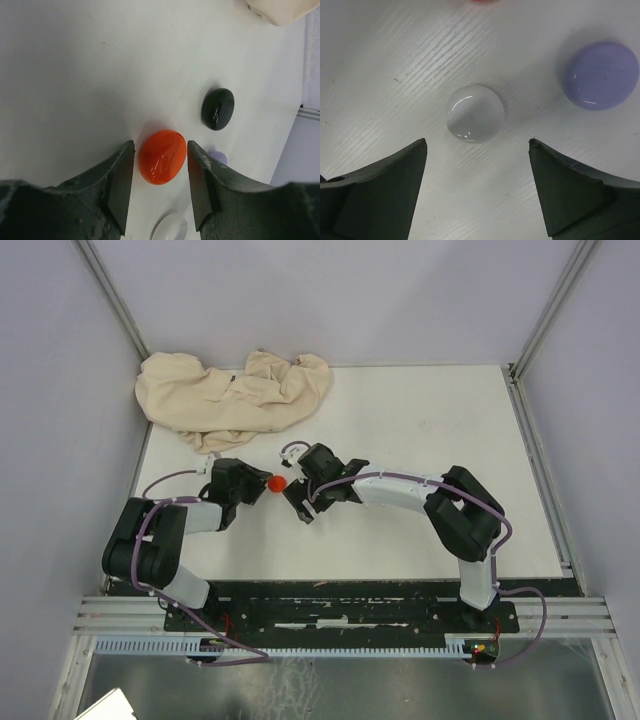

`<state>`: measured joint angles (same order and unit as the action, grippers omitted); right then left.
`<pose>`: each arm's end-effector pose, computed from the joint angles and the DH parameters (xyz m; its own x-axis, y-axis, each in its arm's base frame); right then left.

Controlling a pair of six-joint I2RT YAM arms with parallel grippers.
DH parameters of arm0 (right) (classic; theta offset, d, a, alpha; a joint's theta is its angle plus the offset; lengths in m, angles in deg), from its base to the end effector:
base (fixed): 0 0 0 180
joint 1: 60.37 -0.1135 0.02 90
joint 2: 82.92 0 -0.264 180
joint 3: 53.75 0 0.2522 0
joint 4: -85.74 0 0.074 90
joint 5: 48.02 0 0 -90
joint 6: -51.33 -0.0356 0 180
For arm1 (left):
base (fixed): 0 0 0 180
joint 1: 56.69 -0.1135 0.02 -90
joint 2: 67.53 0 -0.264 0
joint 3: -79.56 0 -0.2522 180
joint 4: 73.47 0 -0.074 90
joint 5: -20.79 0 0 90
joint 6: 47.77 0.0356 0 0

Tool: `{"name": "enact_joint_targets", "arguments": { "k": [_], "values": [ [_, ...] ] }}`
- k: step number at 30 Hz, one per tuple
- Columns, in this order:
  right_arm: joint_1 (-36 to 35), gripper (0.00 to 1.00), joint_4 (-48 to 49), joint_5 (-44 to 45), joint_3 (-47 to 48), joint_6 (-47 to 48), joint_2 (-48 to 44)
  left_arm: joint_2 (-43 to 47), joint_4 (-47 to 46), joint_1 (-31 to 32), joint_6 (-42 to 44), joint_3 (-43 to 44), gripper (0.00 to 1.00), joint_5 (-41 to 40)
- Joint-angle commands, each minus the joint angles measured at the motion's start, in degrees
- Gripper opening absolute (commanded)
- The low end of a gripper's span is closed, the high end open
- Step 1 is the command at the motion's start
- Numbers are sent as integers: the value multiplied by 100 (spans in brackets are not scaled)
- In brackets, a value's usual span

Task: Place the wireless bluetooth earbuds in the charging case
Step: Place the charging case at the center of the board, then pick up the charging case at the center of the board.

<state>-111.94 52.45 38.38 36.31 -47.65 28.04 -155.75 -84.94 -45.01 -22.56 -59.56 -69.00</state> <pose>0.2557 0.3258 0.1812 -0.6235 -0.5352 -0.5700 -0.7161 0.6835 0.1416 0.2659 -0.0551 0.1277 -0.4302 -0.8349 -0.3432 -0.4317 0.5242 -0.7341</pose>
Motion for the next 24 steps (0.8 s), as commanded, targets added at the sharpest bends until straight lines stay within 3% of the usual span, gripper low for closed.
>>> {"name": "enact_joint_targets", "arguments": {
  "k": [1,15,24],
  "values": [
    [-78,90,-42,163,359,-193,132,190,293,-78,393,93,56,-19],
    [-159,82,-294,266,723,-129,616,1135,973,-353,396,-54,58,6],
    [-173,66,-413,387,842,-16,786,1489,1125,-497,401,-70,58,103]
  ]
}}
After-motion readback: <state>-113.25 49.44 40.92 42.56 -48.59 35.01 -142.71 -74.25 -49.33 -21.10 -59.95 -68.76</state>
